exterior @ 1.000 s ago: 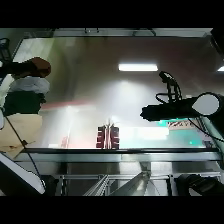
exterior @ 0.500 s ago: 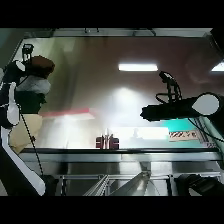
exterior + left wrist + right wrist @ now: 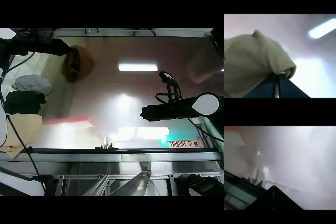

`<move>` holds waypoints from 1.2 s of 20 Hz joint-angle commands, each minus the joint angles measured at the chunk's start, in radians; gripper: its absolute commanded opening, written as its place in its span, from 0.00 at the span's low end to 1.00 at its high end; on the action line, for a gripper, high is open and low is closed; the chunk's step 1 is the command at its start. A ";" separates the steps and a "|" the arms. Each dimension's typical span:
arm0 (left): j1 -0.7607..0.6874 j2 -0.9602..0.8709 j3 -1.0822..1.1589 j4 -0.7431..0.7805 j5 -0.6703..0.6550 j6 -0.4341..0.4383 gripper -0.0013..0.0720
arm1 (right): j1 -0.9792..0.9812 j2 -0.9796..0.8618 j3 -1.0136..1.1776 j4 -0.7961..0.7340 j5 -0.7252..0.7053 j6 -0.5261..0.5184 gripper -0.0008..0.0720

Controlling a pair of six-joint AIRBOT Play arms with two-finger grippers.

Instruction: Fold the shirts.

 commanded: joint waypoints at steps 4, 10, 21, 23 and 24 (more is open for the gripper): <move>-0.130 0.167 -0.366 -0.081 -0.216 -0.081 0.48 | 0.001 0.000 0.000 0.000 0.000 0.001 0.05; -0.020 0.206 -0.451 -0.080 -0.299 -0.214 0.98 | 0.001 0.000 0.000 0.047 0.000 0.001 0.05; -0.212 0.246 -0.990 0.012 -0.015 -0.198 0.98 | -0.015 -0.064 0.000 -0.087 -0.100 -0.006 0.76; -0.222 0.246 -1.002 0.089 -0.002 -0.200 0.69 | -0.048 -0.100 0.000 -0.086 -0.100 -0.002 0.53; -0.227 0.246 -1.001 0.103 0.013 -0.200 0.70 | -0.069 -0.119 0.000 -0.077 -0.100 -0.002 0.52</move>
